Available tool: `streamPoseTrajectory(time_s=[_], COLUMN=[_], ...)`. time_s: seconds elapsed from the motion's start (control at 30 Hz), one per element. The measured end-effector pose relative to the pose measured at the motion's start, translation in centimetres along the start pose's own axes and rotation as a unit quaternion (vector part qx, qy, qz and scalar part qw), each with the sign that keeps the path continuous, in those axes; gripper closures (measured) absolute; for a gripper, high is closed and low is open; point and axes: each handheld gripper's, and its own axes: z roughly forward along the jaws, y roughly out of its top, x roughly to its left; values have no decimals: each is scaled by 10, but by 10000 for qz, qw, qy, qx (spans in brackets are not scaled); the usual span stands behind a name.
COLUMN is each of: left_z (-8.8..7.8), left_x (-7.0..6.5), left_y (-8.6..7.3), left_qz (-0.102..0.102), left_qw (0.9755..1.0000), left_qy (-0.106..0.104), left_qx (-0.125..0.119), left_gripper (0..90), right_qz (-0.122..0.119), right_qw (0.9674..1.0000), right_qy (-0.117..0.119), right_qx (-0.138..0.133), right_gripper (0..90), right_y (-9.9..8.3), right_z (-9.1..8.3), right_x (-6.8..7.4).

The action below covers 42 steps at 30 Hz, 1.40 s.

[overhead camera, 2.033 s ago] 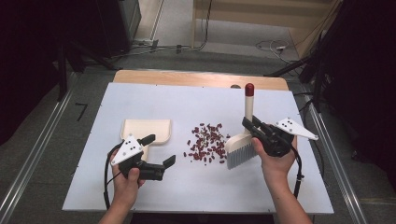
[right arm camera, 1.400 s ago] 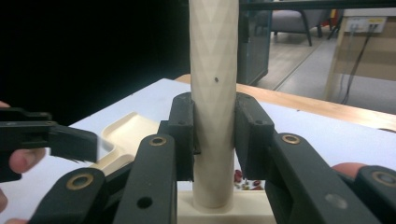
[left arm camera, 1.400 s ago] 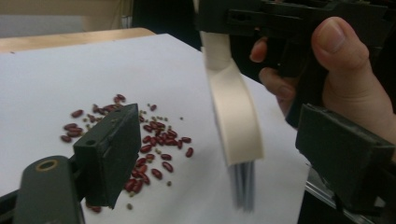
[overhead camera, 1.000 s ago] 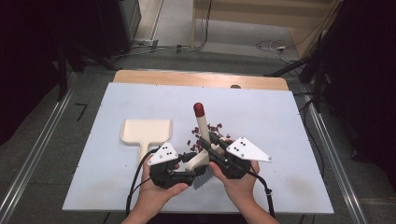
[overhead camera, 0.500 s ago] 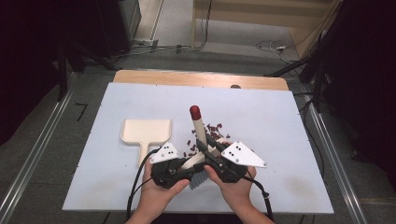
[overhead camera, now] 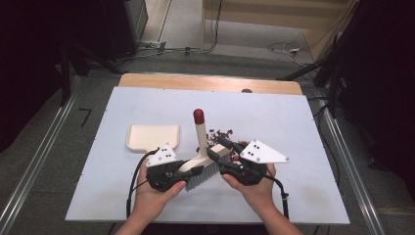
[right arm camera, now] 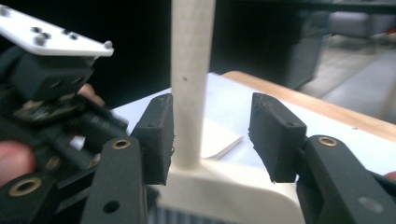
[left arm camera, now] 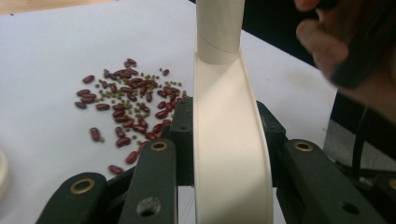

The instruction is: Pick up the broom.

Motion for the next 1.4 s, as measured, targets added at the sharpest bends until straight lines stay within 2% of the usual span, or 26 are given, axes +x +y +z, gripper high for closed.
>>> streamPoseTrajectory(time_s=[0.03, 0.07, 0.1, 0.13, 0.17, 0.27, 0.3, 0.33, 0.37, 0.4, 0.43, 0.5, 0.6, 0.63, 0.67, 0.7, 0.73, 0.77, 0.83, 0.97, 1.0, 1.03, 1.07, 1.2, 1.37, 1.4], left_z=[-3, -10, -10, -16, -18, -22, -24, -27, -27, -28, -29, -28, -26, -26, -25, -24, -24, -22, -21, -21, -21, -22, -22, -23, -22, -22], left_x=[4, 11, 11, 16, 17, 21, 22, 25, 25, 25, 25, 24, 18, 18, 17, 15, 15, 13, 12, 11, 12, 12, 12, 12, 14, 14], left_y=[-1, -2, -2, -3, -5, -7, -8, -10, -10, -11, -11, -12, -12, -12, -12, -12, -12, -12, -12, -12, -12, -12, -12, -12, -13, -14], left_qz=[81, 213, 213, 438, 556, 673, 729, 766, 766, 814, 912, 1019, 1156, 1156, 1190, 1240, 1240, 1274, 1302, 1315, 1307, 1282, 1287, 1277, 1247, 1253], left_qw=[10000, 9996, 9996, 9988, 9981, 9971, 9963, 9953, 9953, 9944, 9921, 9889, 9852, 9852, 9838, 9811, 9811, 9784, 9762, 9743, 9738, 9736, 9723, 9710, 9680, 9674], left_qy=[-23, -164, -164, -181, -221, -295, -375, -509, -509, -601, -803, -1022, -1196, -1196, -1267, -1403, -1403, -1543, -1644, -1739, -1771, -1809, -1869, -1936, -2079, -2097], left_qx=[-2, 48, 48, 107, 142, 217, 252, 290, 290, 297, 320, 342, 413, 413, 442, 479, 479, 513, 545, 566, 570, 552, 556, 584, 651, 672], left_gripper=[682, 682, 682, 682, 682, 682, 682, 682, 682, 682, 682, 682, 682, 682, 682, 682, 682, 682, 682, 682, 682, 682, 682, 682, 683, 683], right_qz=[-41, -89, -161, -204, -246, -322, -432, -510, -580, -580, -654, -646, -747, -747, -777, -830, -842, -848, -888, -902, -902, -947, -942, -754, -714, -714], right_qw=[9994, 9985, 9982, 9977, 9969, 9954, 9908, 9874, 9837, 9837, 9799, 9766, 9686, 9686, 9596, 9563, 9534, 9496, 9442, 9336, 9336, 9283, 9262, 9185, 9088, 9088], right_qy=[301, 482, 500, 552, 654, 781, 1108, 1268, 1424, 1424, 1563, 1695, 1936, 1936, 2217, 2295, 2372, 2458, 2564, 2822, 2822, 2908, 2942, 3183, 3434, 3434], right_qx=[154, 224, 279, 344, 359, 448, 651, 802, 928, 928, 1050, 1155, 1367, 1367, 1549, 1613, 1663, 1749, 1868, 2014, 2014, 2117, 2160, 2221, 2259, 2259], right_gripper=[484, 476, 471, 470, 460, 451, 453, 453, 450, 450, 443, 429, 424, 424, 431, 435, 442, 445, 448, 480, 480, 502, 514, 577, 639, 639], right_y=[5, 7, 8, 10, 10, 11, 9, 8, 6, 6, 1, -3, -7, -7, -10, -12, -14, -16, -18, -22, -22, -24, -25, -28, -31, -31], right_z=[-5, -6, -9, -11, -12, -14, -12, -10, -8, -8, -4, 0, 7, 7, 11, 12, 14, 15, 17, 21, 21, 23, 24, 26, 28, 28], right_x=[-11, -16, -20, -24, -28, -34, -38, -38, -38, -38, -37, -35, -30, -30, -27, -25, -23, -22, -19, -15, -15, -13, -13, -14, -14, -14])
